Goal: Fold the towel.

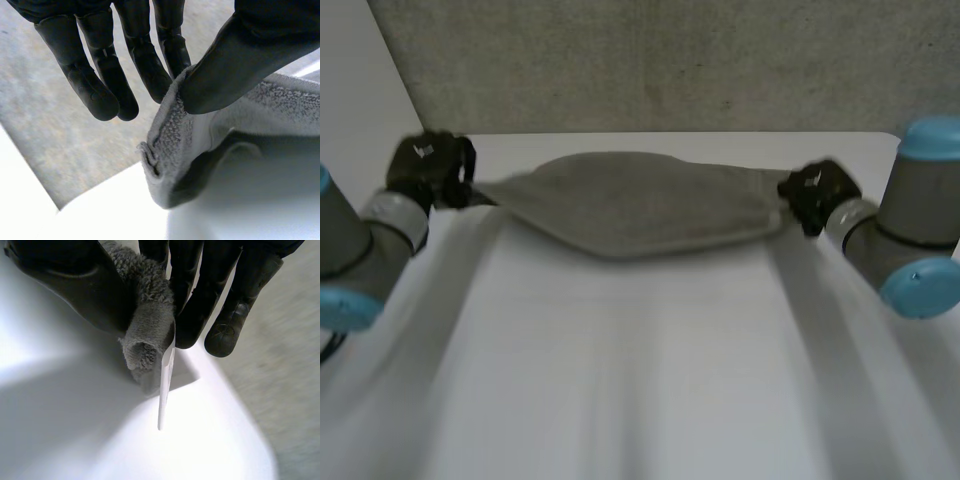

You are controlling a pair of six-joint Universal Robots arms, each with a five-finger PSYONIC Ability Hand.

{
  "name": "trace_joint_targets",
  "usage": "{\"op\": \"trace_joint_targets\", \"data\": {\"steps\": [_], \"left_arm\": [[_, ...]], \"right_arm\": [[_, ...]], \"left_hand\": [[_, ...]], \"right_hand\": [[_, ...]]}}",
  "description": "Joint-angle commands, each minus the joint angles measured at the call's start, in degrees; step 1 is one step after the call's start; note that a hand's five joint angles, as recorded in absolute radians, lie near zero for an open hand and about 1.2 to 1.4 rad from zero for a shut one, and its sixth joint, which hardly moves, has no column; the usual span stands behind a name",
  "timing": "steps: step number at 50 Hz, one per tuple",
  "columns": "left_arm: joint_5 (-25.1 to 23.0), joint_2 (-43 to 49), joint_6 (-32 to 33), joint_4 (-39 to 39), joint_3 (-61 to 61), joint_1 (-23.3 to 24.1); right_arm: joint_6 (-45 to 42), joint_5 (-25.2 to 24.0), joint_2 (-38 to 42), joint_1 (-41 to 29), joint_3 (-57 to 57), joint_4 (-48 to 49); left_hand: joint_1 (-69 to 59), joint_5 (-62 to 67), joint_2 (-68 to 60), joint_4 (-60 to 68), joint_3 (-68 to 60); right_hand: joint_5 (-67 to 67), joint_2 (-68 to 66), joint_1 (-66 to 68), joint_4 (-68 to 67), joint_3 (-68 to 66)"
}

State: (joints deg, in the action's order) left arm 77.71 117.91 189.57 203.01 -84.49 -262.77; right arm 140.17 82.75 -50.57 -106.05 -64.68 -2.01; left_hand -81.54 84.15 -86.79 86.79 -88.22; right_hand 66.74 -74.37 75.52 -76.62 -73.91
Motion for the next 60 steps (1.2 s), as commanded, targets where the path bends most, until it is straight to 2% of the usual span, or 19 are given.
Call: {"op": "trace_joint_targets", "data": {"steps": [1, 4, 11, 13, 21, 26, 31, 35, 37, 41, 45, 46, 48, 49, 51, 53, 54, 56, 60], "left_arm": [[-5.19, -4.25, 9.04, 6.78, -13.67, -0.11], [-6.08, -6.71, 11.78, 6.79, -15.79, -0.11], [-5.9, -16.22, 11.52, 6.35, -16.76, -1.25], [-5.82, -21.11, 10.56, 5.56, -16.59, -1.78], [-5.99, -33.08, 5.56, 0.56, -13.52, -3.8], [-5.9, -34.67, 3.88, -3.83, -9.75, -4.07], [-5.47, -30.57, 4.31, -6.57, -7.37, -4.07], [-5.38, -24.48, 4.49, -8.15, -5.34, -4.07], [-5.29, -17.48, 5.54, -10.86, -1.67, -3.28], [-4.41, -8.92, 8.62, -14.48, 4.07, -1.96], [0.14, 0.9, 15.63, -20.36, 16.33, 1.37], [0.16, 0.92, 15.66, -20.37, 16.37, 1.38], [3.48, 4.07, 17.93, -21.86, 25.99, 2.08], [3.5, 4.08, 17.94, -21.87, 26.04, 2.08], [4.73, 4.52, 17.5, -21.87, 30.7, 2.17], [5.95, 4.35, 13.83, -21.6, 38.83, 2.52], [5.96, 4.35, 13.81, -21.6, 38.87, 2.52], [6.84, 3.48, 7.86, -21.34, 45.61, 2.26], [6.84, 2.33, 2.32, -21.69, 48.97, 2.0]], "right_arm": [[0.63, 0.13, 1.79, 0.06, -5.54, 0.34], [0.98, 0.48, -1.53, 0.06, -7.21, 0.25], [2.74, 0.48, -12.01, 0.15, -12.58, 0.08], [4.05, 0.48, -17.7, 0.23, -14.33, -0.8], [4.24, -0.04, -30.88, 3.48, -13.9, -7.91], [3.89, -0.74, -34.77, 3.84, -9.52, -11.25], [3.62, -1.36, -33.29, 4.36, -3.99, -16.08], [2.74, -1.27, -26.51, 4.89, -0.45, -19.17], [-0.32, -0.4, -19.43, 4.2, 3.83, -22.06], [-3.59, 0.92, -12.63, 3.22, 9.22, -23.39], [-4.47, 5.04, -3.08, 1.21, 21.04, -23.22], [-4.47, 5.05, -3.05, 1.2, 21.08, -23.21], [-3.68, 7.94, 1.15, -0.11, 32.36, -21.3], [-3.68, 7.95, 1.17, -0.12, 32.42, -21.28], [-2.8, 9.01, 2.4, -0.64, 37.43, -18.29], [0.7, 9.71, 2.93, -1.0, 41.12, -9.55], [0.72, 9.71, 2.93, -1.0, 41.12, -9.5], [3.08, 9.53, 0.4, -0.91, 38.59, -1.71], [3.18, 9.19, -5.07, -0.91, 34.0, -0.27]], "left_hand": [[1.54, -14.15, 6.79, -6.79, 8.22], [1.54, -14.15, 6.79, -6.79, 8.22], [1.54, -14.15, 6.79, -6.79, 8.22], [1.54, -14.15, 6.79, -6.79, 8.22], [1.54, -14.15, 6.79, -6.79, 8.22], [1.54, -14.15, 6.79, -6.79, 8.22], [1.54, -14.15, 6.79, -6.79, 8.22], [1.54, -14.15, 6.79, -6.79, 8.22], [1.54, -14.15, 6.79, -6.79, 8.22], [1.54, -14.15, 6.79, -6.79, 8.22], [1.54, -14.15, 6.79, -6.79, 8.22], [1.54, -14.15, 6.79, -6.79, 8.22], [1.54, -14.15, 6.79, -6.79, 8.22], [1.54, -14.15, 6.79, -6.79, 8.22], [1.54, -14.15, 6.79, -6.79, 8.22], [1.54, -14.15, 6.79, -6.79, 8.22], [1.54, -14.15, 6.79, -6.79, 8.22], [1.54, -14.15, 6.79, -6.79, 8.22], [1.54, -14.15, 6.79, -6.79, 8.22]], "right_hand": [[3.26, -5.63, 4.48, -3.38, -6.09], [3.26, -5.63, 4.48, -3.38, -6.09], [3.26, -5.63, 4.48, -3.38, -6.09], [3.26, -5.63, 4.48, -3.38, -6.09], [3.26, -5.63, 4.48, -3.38, -6.09], [3.26, -5.63, 4.48, -3.38, -6.09], [3.26, -5.63, 4.48, -3.38, -6.09], [3.26, -5.63, 4.48, -3.38, -6.09], [3.26, -5.63, 4.48, -3.38, -6.09], [3.26, -5.63, 4.48, -3.38, -6.09], [3.26, -5.63, 4.48, -3.38, -6.09], [3.26, -5.63, 4.48, -3.38, -6.09], [3.26, -5.63, 4.48, -3.38, -6.09], [3.26, -5.63, 4.48, -3.38, -6.09], [3.26, -5.63, 4.48, -3.38, -6.09], [3.26, -5.63, 4.48, -3.38, -6.09], [3.26, -5.63, 4.48, -3.38, -6.09], [3.26, -5.63, 4.48, -3.38, -6.09], [3.26, -5.63, 4.48, -3.38, -6.09]]}}
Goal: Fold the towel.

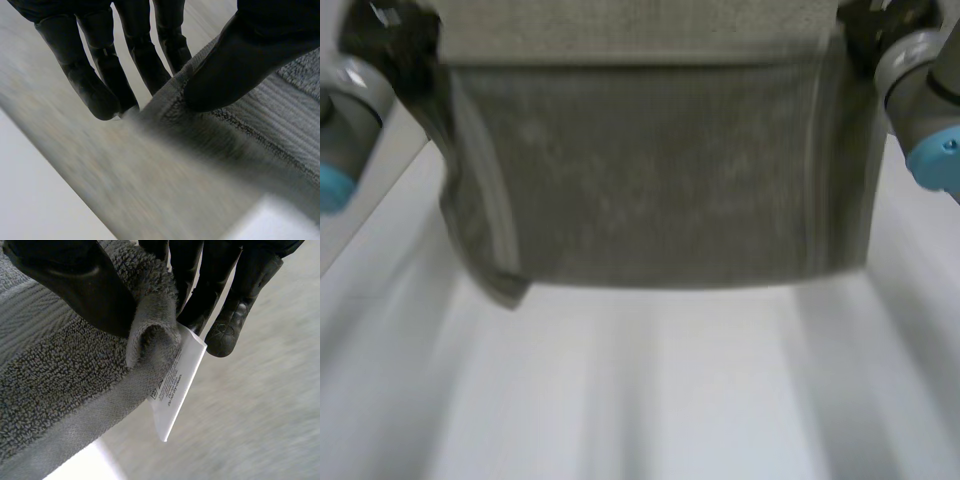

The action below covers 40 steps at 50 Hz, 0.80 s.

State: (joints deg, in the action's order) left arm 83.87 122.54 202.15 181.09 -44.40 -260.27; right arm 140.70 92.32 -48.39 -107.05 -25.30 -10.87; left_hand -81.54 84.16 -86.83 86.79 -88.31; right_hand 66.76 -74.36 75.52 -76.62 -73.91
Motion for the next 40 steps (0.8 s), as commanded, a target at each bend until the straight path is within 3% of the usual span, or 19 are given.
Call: {"op": "trace_joint_targets", "data": {"steps": [1, 5, 13, 18, 24, 32, 37, 40], "left_arm": [[0.6, -2.83, -11.94, 0.05, 8.81, -0.5], [0.25, -3.54, -13.27, -0.57, 6.7, -0.32], [-1.78, -7.23, -13.19, 0.31, -10.0, -1.11], [-5.38, -9.25, -13.19, 4.35, -23.89, -3.05], [-10.39, -14.09, -13.1, 12.79, -42.78, -5.6], [-16.72, -25.25, -11.16, 16.84, -60.19, -8.76], [-21.63, -36.47, -6.6, 16.66, -68.61, -14.72], [-22.96, -38.78, -5.98, 16.48, -69.59, -16.41]], "right_arm": [[2.65, -0.82, -9.07, 0.26, -7.72, 8.23], [2.74, -2.23, -9.7, 0.08, -12.14, 7.88], [3.01, -3.73, -10.23, 0.7, -24.88, 7.53], [3.01, -4.34, -10.32, 0.87, -34.11, 7.7], [3.01, -8.65, -11.81, 1.14, -45.98, 7.7], [2.92, -11.02, -23.94, 4.74, -59.25, 7.35], [2.57, -14.18, -34.99, 7.55, -64.43, 1.31], [2.48, -15.15, -36.68, 8.34, -64.52, -1.26]], "left_hand": [[1.54, -14.16, 6.83, -6.79, 8.31], [1.54, -14.16, 6.83, -6.79, 8.31], [1.54, -14.16, 6.83, -6.79, 8.31], [1.54, -14.16, 6.83, -6.79, 8.31], [1.54, -14.16, 6.83, -6.79, 8.31], [1.54, -14.16, 6.83, -6.79, 8.31], [1.54, -14.16, 6.83, -6.79, 8.31], [1.54, -14.16, 6.83, -6.79, 8.31]], "right_hand": [[3.24, -5.64, 4.48, -3.38, -6.09], [3.24, -5.64, 4.48, -3.38, -6.09], [3.24, -5.64, 4.48, -3.38, -6.09], [3.24, -5.64, 4.48, -3.38, -6.09], [3.24, -5.64, 4.48, -3.38, -6.09], [3.24, -5.64, 4.48, -3.38, -6.09], [3.24, -5.64, 4.48, -3.38, -6.09], [3.24, -5.64, 4.48, -3.38, -6.09]]}}
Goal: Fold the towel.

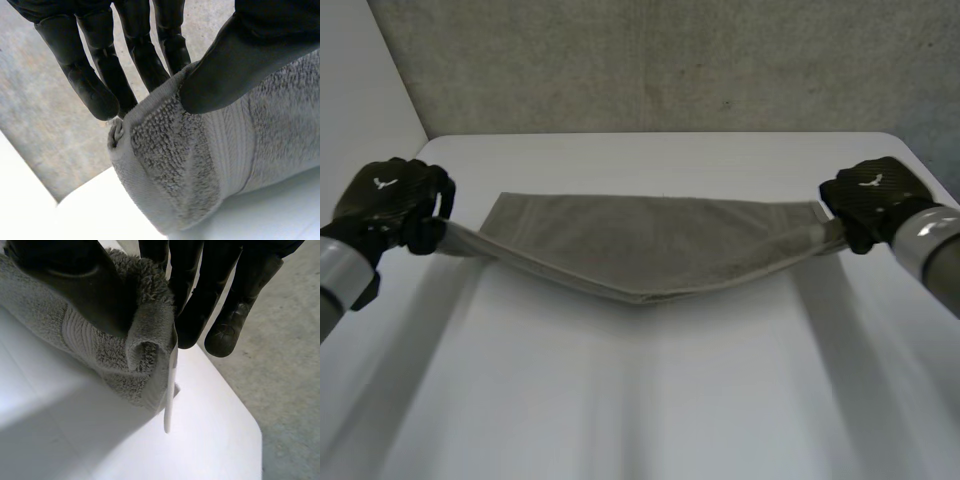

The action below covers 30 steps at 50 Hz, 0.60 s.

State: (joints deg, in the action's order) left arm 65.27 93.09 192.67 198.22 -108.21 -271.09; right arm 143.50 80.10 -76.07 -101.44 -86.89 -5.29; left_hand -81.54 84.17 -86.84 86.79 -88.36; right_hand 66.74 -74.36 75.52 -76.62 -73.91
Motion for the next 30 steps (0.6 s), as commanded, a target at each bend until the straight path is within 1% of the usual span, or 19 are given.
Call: {"op": "trace_joint_targets", "data": {"steps": [1, 2, 3, 5, 7, 9, 11, 12, 13, 14, 16, 17, 19, 20, 22, 25, 27, 28, 30], "left_arm": [[-5.49, -10.81, 3.59, -0.73, -6.3, -6.81], [-6.81, -11.7, 3.59, -0.64, -6.57, -7.95], [-6.82, -11.7, 3.59, -0.64, -6.57, -7.96], [-8.31, -11.62, 3.24, -0.29, -6.13, -8.58], [-8.4, -10.92, 3.33, -0.2, -5.87, -8.49], [-8.32, -8.54, 3.59, -0.03, -5.25, -8.31], [-7.62, -1.11, 3.77, 0.76, -2.28, -6.39], [-7.61, -1.07, 3.77, 0.77, -2.27, -6.38], [-7.27, 2.59, 3.68, 0.77, -0.09, -4.38], [-7.26, 2.62, 3.68, 0.77, -0.07, -4.36], [-4.82, 9.71, 3.77, 0.85, 4.48, -0.68], [-4.8, 9.74, 3.77, 0.85, 4.5, -0.67], [-1.13, 16.56, 4.12, 0.33, 11.15, 2.05], [-1.11, 16.6, 4.12, 0.33, 11.18, 2.06], [2.39, 22.72, 4.65, -0.37, 18.27, 3.98], [3.64, 25.47, 4.82, -0.99, 21.82, 4.61], [5.39, 30.81, 4.91, -2.48, 29.08, 6.18], [5.39, 30.83, 4.91, -2.49, 29.11, 6.19], [6.27, 36.17, 5.0, -4.58, 36.54, 8.11]], "right_arm": [[-0.5, -3.89, -10.06, 3.69, -2.67, -9.1], [-1.03, -4.86, -10.5, 4.57, -2.32, -10.69], [-1.03, -4.87, -10.51, 4.58, -2.32, -10.71], [-2.95, -6.88, -10.25, 5.63, -1.27, -12.46], [-3.75, -7.59, -9.29, 5.64, -0.74, -12.46], [-4.46, -7.77, -7.26, 5.64, 0.05, -12.38], [-5.07, -6.9, -0.09, 5.37, 3.81, -12.46], [-5.07, -6.89, -0.05, 5.37, 3.83, -12.46], [-4.81, -6.8, 3.43, 5.2, 6.62, -12.99], [-4.81, -6.8, 3.47, 5.2, 6.64, -12.99], [-4.11, -6.45, 9.68, 4.41, 11.45, -13.08], [-4.11, -6.45, 9.71, 4.41, 11.48, -13.08], [-2.97, -4.88, 15.39, 3.44, 17.34, -12.99], [-2.96, -4.87, 15.42, 3.44, 17.37, -12.99], [-1.04, -2.51, 21.54, 3.0, 23.58, -13.08], [-0.33, -1.44, 24.3, 2.65, 26.6, -13.08], [0.72, 0.14, 28.76, 1.95, 32.1, -13.08], [0.73, 0.14, 28.78, 1.95, 32.13, -13.08], [1.34, 1.37, 33.15, 1.68, 37.12, -12.99]], "left_hand": [[1.54, -14.17, 6.84, -6.79, 8.36], [1.54, -14.17, 6.84, -6.79, 8.36], [1.54, -14.17, 6.84, -6.79, 8.36], [1.54, -14.17, 6.84, -6.79, 8.36], [1.54, -14.17, 6.84, -6.79, 8.36], [1.54, -14.17, 6.84, -6.79, 8.36], [1.54, -14.17, 6.84, -6.79, 8.36], [1.54, -14.17, 6.84, -6.79, 8.36], [1.54, -14.17, 6.84, -6.79, 8.36], [1.54, -14.17, 6.84, -6.79, 8.36], [1.54, -14.17, 6.84, -6.79, 8.36], [1.54, -14.17, 6.84, -6.79, 8.36], [1.54, -14.17, 6.84, -6.79, 8.36], [1.54, -14.17, 6.84, -6.79, 8.36], [1.54, -14.17, 6.84, -6.79, 8.36], [1.54, -14.17, 6.84, -6.79, 8.36], [1.54, -14.17, 6.84, -6.79, 8.36], [1.54, -14.17, 6.84, -6.79, 8.36], [1.54, -14.17, 6.84, -6.79, 8.36]], "right_hand": [[3.26, -5.64, 4.48, -3.38, -6.09], [3.26, -5.64, 4.48, -3.38, -6.09], [3.26, -5.64, 4.48, -3.38, -6.09], [3.26, -5.64, 4.48, -3.38, -6.09], [3.26, -5.64, 4.48, -3.38, -6.09], [3.26, -5.64, 4.48, -3.38, -6.09], [3.26, -5.64, 4.48, -3.38, -6.09], [3.26, -5.64, 4.48, -3.38, -6.09], [3.26, -5.64, 4.48, -3.38, -6.09], [3.26, -5.64, 4.48, -3.38, -6.09], [3.26, -5.64, 4.48, -3.38, -6.09], [3.26, -5.64, 4.48, -3.38, -6.09], [3.26, -5.64, 4.48, -3.38, -6.09], [3.26, -5.64, 4.48, -3.38, -6.09], [3.26, -5.64, 4.48, -3.38, -6.09], [3.26, -5.64, 4.48, -3.38, -6.09], [3.26, -5.64, 4.48, -3.38, -6.09], [3.26, -5.64, 4.48, -3.38, -6.09], [3.26, -5.64, 4.48, -3.38, -6.09]]}}
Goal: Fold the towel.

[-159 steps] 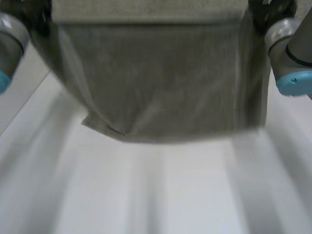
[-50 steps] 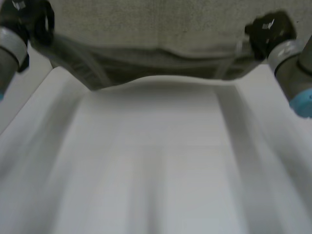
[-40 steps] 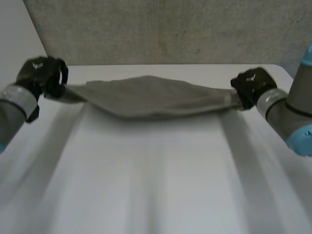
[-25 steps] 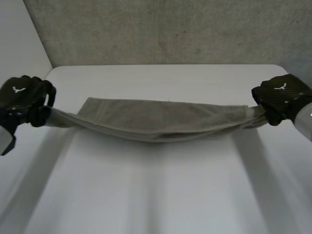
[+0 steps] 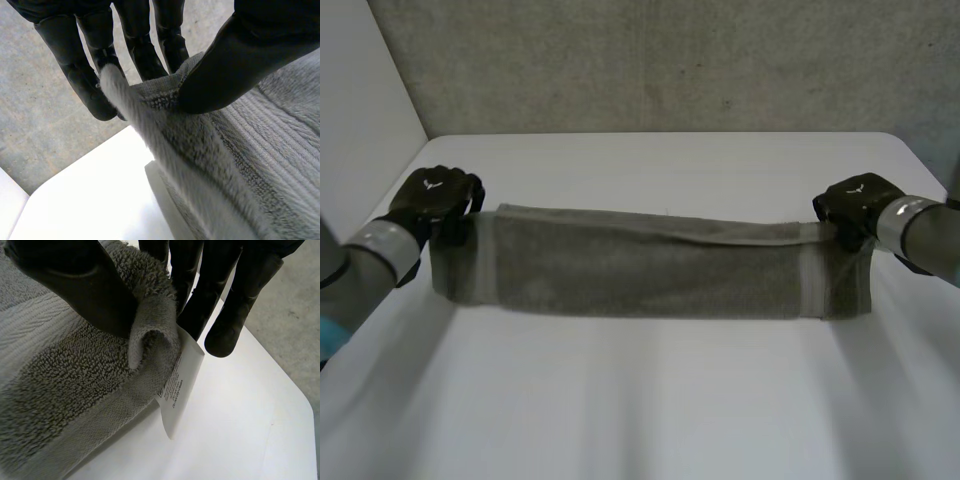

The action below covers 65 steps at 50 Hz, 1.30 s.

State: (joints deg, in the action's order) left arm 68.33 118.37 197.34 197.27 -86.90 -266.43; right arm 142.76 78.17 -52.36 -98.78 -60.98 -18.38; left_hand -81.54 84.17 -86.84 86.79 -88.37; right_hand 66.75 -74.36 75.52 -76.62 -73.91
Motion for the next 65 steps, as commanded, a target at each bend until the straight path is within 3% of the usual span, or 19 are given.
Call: {"op": "trace_joint_targets", "data": {"steps": [1, 7, 9, 11, 12, 13, 14, 15, 22, 25, 32, 40, 48, 57, 60, 62, 63, 64, 65], "left_arm": [[3.21, 10.92, 0.32, -3.64, 15.27, 3.46], [6.89, 20.04, 0.41, -8.73, 29.22, 5.65], [7.69, 22.08, 0.41, -10.06, 32.15, 6.01], [8.48, 25.14, 0.5, -13.12, 36.52, 6.71], [8.48, 25.16, 0.5, -13.13, 36.54, 6.71], [8.57, 26.2, 0.5, -14.87, 38.11, 7.15], [8.57, 26.21, 0.5, -14.89, 38.13, 7.15], [8.83, 26.65, 0.67, -16.2, 38.91, 7.59], [11.39, 25.77, 1.29, -17.62, 39.09, 8.12], [14.64, 23.4, 0.85, -17.88, 38.65, 7.77], [17.27, 13.4, 0.85, -17.62, 29.36, 6.01], [15.17, 2.59, 0.85, -15.78, 15.04, 5.13], [10.6, -3.83, 0.85, -9.28, 2.37, 5.22], [10.24, -6.4, 0.94, -3.99, -3.36, 5.39], [10.24, -6.4, 1.03, -3.82, -3.97, 5.39], [10.24, -6.48, 1.03, -3.82, -4.15, 5.39], [10.24, -6.48, 1.03, -3.82, -4.15, 5.39], [10.24, -6.48, 1.03, -3.82, -4.15, 5.39], [10.24, -6.48, 1.03, -3.82, -4.15, 5.39]], "right_arm": [[2.08, 3.3, 9.47, -0.97, 11.24, 0.1], [3.04, 5.93, 17.1, -1.23, 20.97, 0.1], [3.13, 6.55, 18.53, -1.32, 23.01, 0.1], [3.13, 7.95, 20.63, -2.28, 25.81, 0.1], [3.13, 7.96, 20.64, -2.29, 25.83, 0.1], [3.13, 8.92, 21.16, -2.64, 26.7, 0.27], [3.13, 8.93, 21.16, -2.64, 26.7, 0.27], [3.22, 9.62, 21.16, -2.82, 27.23, 0.53], [5.86, 9.98, 19.14, -3.52, 26.18, 1.06], [9.81, 9.28, 13.34, -3.26, 23.01, 1.59], [12.27, 4.71, -2.89, -2.64, 3.55, 5.01], [9.38, 3.83, -11.88, -2.38, -18.7, 13.7], [5.42, 3.83, -11.45, 0.69, -28.22, 20.22], [4.8, 3.57, -4.5, 1.84, -27.79, 21.89], [4.01, 3.57, -2.65, 2.72, -27.0, 22.6], [3.49, 3.57, -1.87, 3.33, -26.21, 22.77], [3.49, 3.57, -1.86, 3.33, -26.21, 22.77], [3.49, 3.65, -1.69, 3.86, -26.03, 22.77], [3.49, 3.65, -1.69, 3.86, -26.03, 22.77]], "left_hand": [[1.54, -14.17, 6.84, -6.79, 8.37], [1.54, -14.17, 6.84, -6.79, 8.37], [1.54, -14.17, 6.84, -6.79, 8.37], [3.52, -16.15, 8.81, -8.76, 10.35], [3.54, -16.17, 8.83, -8.78, 10.37], [42.67, -55.3, 47.97, -47.92, 49.5], [43.07, -55.7, 48.36, -48.31, 49.9], [69.38, -82.01, 74.67, -74.62, 76.21], [69.81, -82.44, 75.11, -75.06, 76.64], [69.81, -82.44, 75.11, -75.06, 76.64], [70.65, -83.28, 75.95, -75.9, 77.48], [70.99, -83.62, 76.28, -76.23, 77.82], [70.48, -83.12, 75.78, -75.73, 77.31], [70.48, -83.12, 75.78, -75.73, 77.31], [70.48, -83.12, 75.78, -75.73, 77.31], [70.48, -83.12, 75.78, -75.73, 77.31], [70.48, -83.12, 75.78, -75.73, 77.31], [70.48, -83.12, 75.78, -75.73, 77.31], [70.48, -83.12, 75.78, -75.73, 77.31]], "right_hand": [[3.25, -5.64, 4.48, -3.38, -6.09], [3.25, -5.64, 4.48, -3.38, -6.09], [-6.95, 4.56, -5.73, 6.82, 4.11], [-66.75, 64.36, -65.52, 66.62, 63.91], [-66.75, 64.36, -65.52, 66.62, 63.91], [-66.75, 64.36, -65.52, 66.62, 63.91], [-66.75, 64.36, -65.52, 66.62, 63.91], [-66.75, 64.36, -65.52, 66.62, 63.91], [-66.75, 64.36, -65.52, 66.62, 63.91], [-66.75, 64.36, -65.52, 66.62, 63.91], [-66.75, 64.36, -65.52, 66.62, 63.91], [-66.75, 64.36, -65.52, 66.62, 63.91], [-60.79, 58.41, -59.57, 60.66, 57.95], [-48.33, 45.94, -47.11, 48.2, 45.49], [-39.58, 37.2, -38.36, 39.45, 36.74], [-23.04, 20.65, -21.81, 22.91, 20.2], [-22.93, 20.54, -21.71, 22.8, 20.09], [-10.11, 7.72, -8.88, 9.98, 7.27], [-9.98, 7.59, -8.75, 9.85, 7.14]]}}
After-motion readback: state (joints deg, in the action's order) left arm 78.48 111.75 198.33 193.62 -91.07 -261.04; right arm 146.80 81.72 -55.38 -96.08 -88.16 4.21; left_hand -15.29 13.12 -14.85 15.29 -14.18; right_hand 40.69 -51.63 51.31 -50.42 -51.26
